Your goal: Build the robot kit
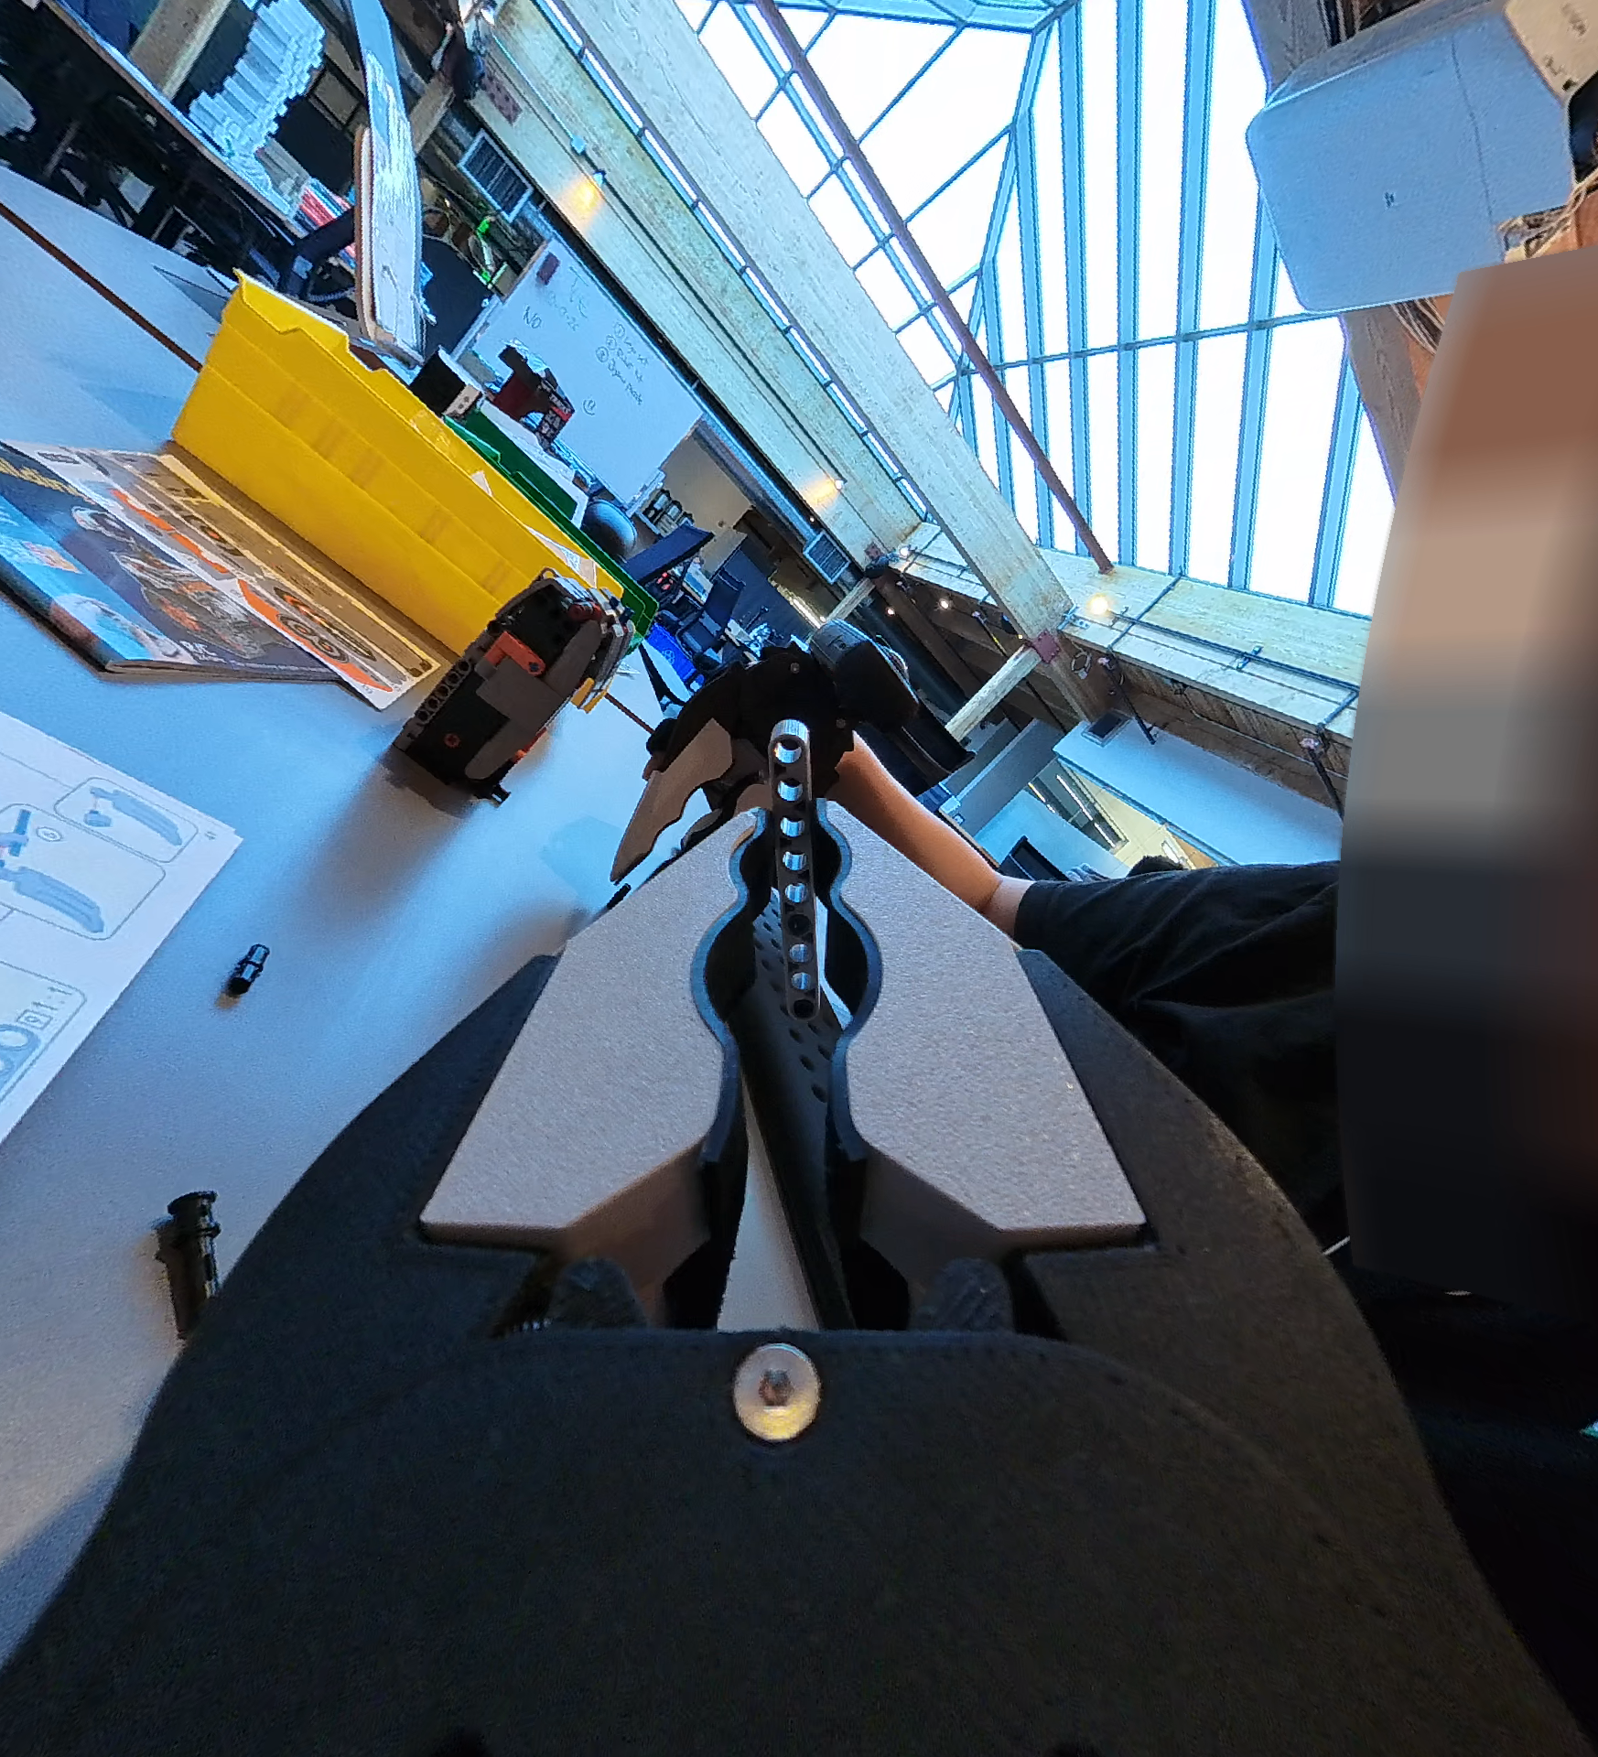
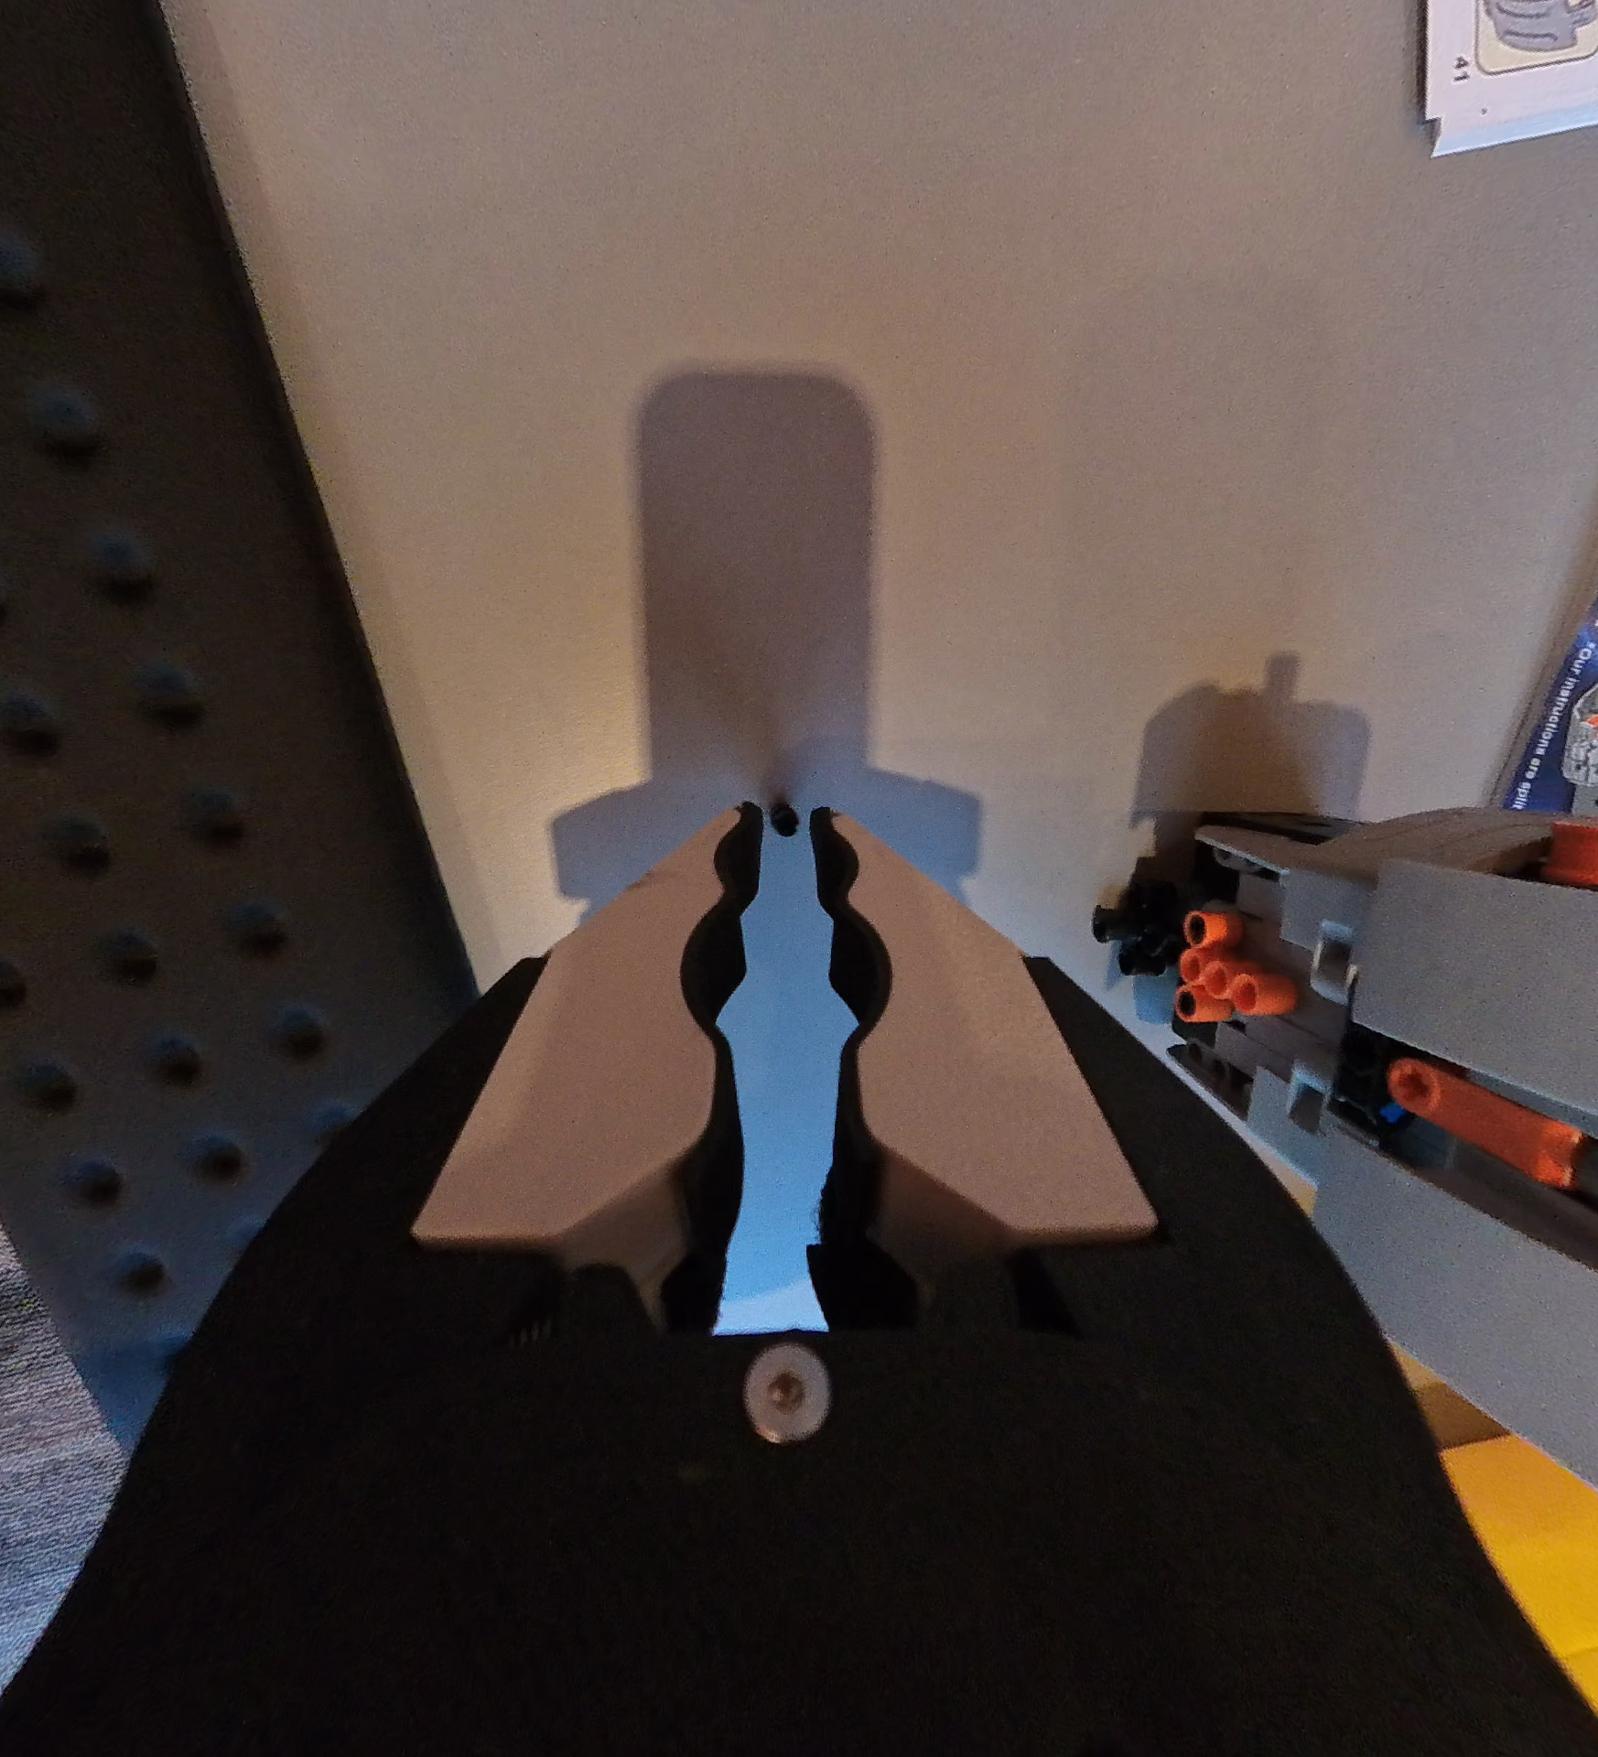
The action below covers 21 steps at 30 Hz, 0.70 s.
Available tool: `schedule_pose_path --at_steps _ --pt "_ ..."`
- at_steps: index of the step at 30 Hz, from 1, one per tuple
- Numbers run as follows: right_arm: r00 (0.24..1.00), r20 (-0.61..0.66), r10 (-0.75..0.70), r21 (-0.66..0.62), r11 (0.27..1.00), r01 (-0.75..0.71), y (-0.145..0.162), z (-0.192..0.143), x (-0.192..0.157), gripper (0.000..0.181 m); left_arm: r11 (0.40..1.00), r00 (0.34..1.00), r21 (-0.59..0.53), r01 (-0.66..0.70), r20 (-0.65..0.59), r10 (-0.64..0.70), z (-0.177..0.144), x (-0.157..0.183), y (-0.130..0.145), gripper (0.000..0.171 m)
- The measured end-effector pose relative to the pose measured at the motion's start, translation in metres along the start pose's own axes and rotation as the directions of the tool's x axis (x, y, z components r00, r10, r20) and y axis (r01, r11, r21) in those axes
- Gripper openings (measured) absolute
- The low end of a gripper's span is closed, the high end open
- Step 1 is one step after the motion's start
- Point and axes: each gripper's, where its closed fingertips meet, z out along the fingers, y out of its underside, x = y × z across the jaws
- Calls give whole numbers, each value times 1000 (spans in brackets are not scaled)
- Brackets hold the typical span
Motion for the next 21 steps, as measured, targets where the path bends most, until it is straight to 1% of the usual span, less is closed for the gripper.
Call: schedule_pose_path --at_steps 5,8,10,12,14,16,19,21 --pt "1000 9 9 -4 1000 -9 2 1 0 2 1000 1000 -7 0 0 0 1 1 0 3" --pt "1000 8 14 18 1000 -14 0 -2 1 2 1000 1000 -9 0 2 0 3 4 -1 3" --pt "1000 -13 8 116 993 -6 -15 -12 2 2 1000 1000 -12 4 -2 -4 3 5 -1 3" --pt "998 -62 -13 290 956 30 -44 -32 2 2 1000 1000 -17 9 -10 -9 4 8 -1 3" --pt "992 -127 -22 496 865 83 -79 -56 2 1 1000 999 -21 18 -36 -19 10 13 0 3" --pt "985 -172 -2 654 748 116 -111 -76 0 1 999 997 -19 26 -70 -28 19 21 1 3" --pt "968 -241 63 827 536 171 -164 -112 -1 1 998 984 13 62 -168 -59 33 37 0 3" --pt "968 -224 117 910 380 165 -195 -136 0 1 996 970 31 89 -228 -80 40 46 1 1"
